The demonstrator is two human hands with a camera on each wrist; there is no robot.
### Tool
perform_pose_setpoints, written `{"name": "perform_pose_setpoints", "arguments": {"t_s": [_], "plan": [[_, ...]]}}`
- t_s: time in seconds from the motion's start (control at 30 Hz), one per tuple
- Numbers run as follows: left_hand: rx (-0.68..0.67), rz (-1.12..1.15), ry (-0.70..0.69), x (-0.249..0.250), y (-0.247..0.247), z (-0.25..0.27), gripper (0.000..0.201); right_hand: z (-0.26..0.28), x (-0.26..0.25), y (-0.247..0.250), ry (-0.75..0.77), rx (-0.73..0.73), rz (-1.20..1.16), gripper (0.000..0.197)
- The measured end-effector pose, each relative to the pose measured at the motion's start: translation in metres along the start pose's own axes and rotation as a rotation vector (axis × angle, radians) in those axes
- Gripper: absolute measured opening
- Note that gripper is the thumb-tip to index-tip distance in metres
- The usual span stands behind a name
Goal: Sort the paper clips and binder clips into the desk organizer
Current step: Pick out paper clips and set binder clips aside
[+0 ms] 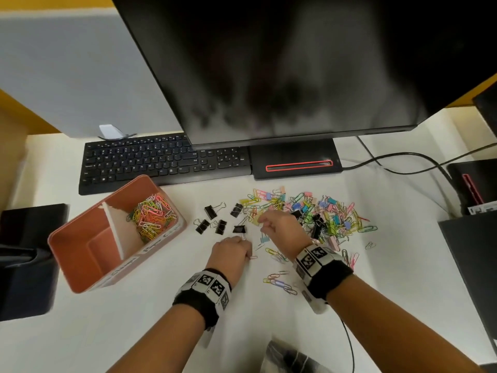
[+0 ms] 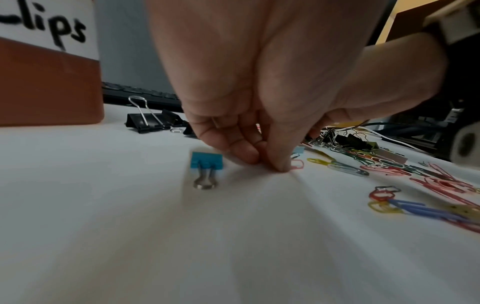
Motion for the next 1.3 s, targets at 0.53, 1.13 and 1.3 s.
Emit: {"name": "perform_pose_setpoints", "arguments": {"t_s": [0.53,1.13,1.3], "plan": [[0.143,0.065,-0.328,0.057,-0.028,0.028,0.015,0.065,0.044,-0.033,0.205,-0.302,0.292,0.091],[0.044,0.041,-0.036,0.037,-0.027,-0.001,0.025,0.036,0.037,-0.029,0.128,-0.199,0.380,0.024],[0.073,0.069,-0.009,0.031,-0.030,-0.002,0.028,0.033,0.043,-0.028,0.026,-0.243,0.318,0.021]]}}
Point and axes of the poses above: each hand's wrist, its own z-axis away from the middle knuckle, its own y-axis out of the back of the hand, x = y × z, the point moved 10 cm from there along -z, towards the middle knuckle, and after that the axes turned 7 degrees about z, right-handed, at the moved point
